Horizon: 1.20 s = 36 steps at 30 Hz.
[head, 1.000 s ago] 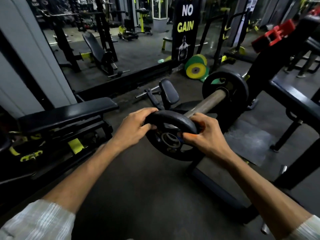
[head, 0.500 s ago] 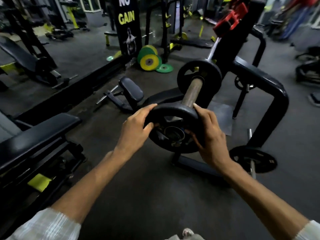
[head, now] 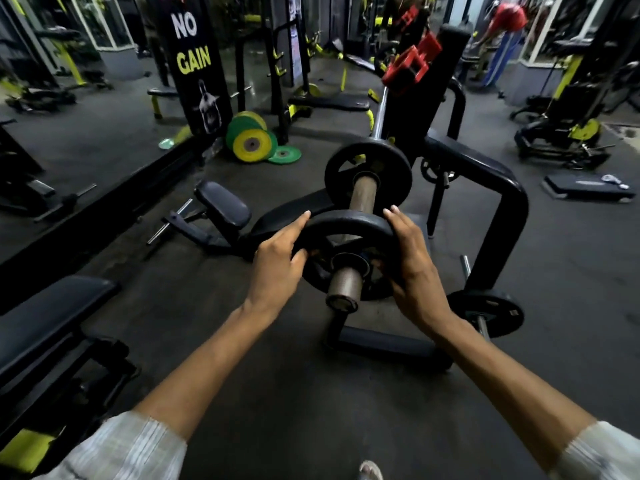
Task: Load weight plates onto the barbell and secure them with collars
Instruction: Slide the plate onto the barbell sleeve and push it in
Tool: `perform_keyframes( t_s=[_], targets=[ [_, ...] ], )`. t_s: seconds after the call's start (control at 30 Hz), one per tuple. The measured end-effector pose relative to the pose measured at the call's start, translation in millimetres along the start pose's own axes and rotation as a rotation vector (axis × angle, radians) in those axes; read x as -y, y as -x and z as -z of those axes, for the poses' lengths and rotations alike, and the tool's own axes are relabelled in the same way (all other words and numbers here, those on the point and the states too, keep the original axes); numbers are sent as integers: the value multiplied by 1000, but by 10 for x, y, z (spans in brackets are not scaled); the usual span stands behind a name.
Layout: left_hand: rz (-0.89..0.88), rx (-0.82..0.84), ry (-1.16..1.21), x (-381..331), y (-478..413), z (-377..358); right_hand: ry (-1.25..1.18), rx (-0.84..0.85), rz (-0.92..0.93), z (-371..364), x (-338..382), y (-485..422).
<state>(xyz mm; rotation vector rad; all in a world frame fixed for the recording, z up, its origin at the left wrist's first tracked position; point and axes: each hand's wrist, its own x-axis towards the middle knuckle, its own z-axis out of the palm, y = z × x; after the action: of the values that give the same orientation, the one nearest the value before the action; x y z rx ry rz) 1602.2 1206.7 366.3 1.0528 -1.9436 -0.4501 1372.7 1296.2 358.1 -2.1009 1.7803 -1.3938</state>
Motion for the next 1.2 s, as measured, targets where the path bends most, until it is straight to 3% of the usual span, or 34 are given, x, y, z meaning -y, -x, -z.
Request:
perform_keyframes(
  t_s=[0.6, 0.97, 1.2],
  targets=[
    [38, -22, -47, 378, -1732, -1071, 148, -52, -57, -239, -1369, -1594],
    [-16, -19, -49, 513, -1855, -1116, 78, -14, -56, -241, -1416, -1683],
    [-13, 118, -120, 415, -1922, -884, 198, 22, -135, -138, -1205, -1665]
  ],
)
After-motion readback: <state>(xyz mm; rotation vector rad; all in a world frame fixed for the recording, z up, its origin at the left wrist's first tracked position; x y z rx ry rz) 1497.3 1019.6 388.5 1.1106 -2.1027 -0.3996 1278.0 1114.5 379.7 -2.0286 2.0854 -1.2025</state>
